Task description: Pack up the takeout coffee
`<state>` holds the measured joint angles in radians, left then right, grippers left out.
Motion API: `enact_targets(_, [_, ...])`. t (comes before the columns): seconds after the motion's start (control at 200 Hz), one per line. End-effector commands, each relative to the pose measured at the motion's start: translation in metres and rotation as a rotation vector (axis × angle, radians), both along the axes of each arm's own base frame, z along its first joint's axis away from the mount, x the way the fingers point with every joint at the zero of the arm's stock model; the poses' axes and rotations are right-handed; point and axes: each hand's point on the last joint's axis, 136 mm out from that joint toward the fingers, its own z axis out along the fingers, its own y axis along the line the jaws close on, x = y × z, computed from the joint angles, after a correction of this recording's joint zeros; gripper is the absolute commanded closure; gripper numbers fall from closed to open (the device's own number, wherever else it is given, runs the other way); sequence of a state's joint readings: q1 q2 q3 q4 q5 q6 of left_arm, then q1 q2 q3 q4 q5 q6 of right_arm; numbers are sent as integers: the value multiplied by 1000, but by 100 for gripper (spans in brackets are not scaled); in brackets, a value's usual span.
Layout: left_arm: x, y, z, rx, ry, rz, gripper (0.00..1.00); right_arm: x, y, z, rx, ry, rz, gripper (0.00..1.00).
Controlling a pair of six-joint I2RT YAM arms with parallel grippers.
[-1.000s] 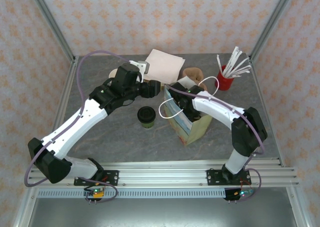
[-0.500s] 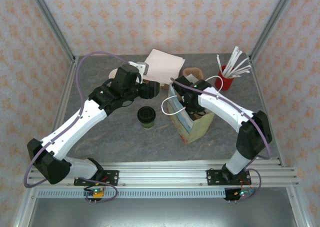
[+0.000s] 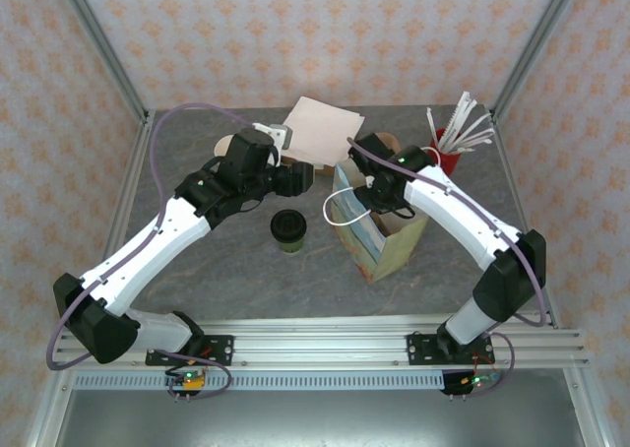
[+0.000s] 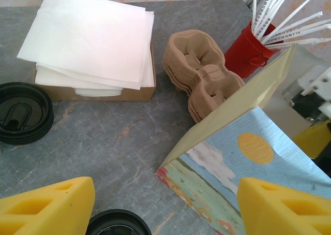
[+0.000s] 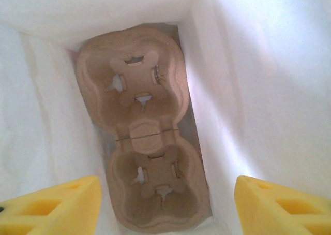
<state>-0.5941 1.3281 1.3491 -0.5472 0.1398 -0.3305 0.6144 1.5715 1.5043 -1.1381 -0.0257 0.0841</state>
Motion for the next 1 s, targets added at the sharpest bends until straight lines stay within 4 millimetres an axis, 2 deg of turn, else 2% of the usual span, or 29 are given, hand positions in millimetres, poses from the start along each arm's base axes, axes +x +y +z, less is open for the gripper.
enact_targets(0.0, [-3,11,10,14,-40,27,26,-5,-7,18,4,-18,5,32])
enact_targets(0.445, [-2,15,15,4,-54,50,26,-4,-1,49,78,-86,10,31])
enact_targets(0.661, [-1,18,14,11,-55,67,26,-10,2,79,158,-146,21,31])
enact_targets(0.836, [2,24,13,-3,-51,86,26,-13,-1,111,222,-244,26,32])
enact_targets(0.916, [2,29,15,-10,-56,98,25,-15,3,138,299,-319,42,32])
enact_targets(0.996, [3,42,17,-10,-55,128,25,-21,16,162,388,-378,84,33])
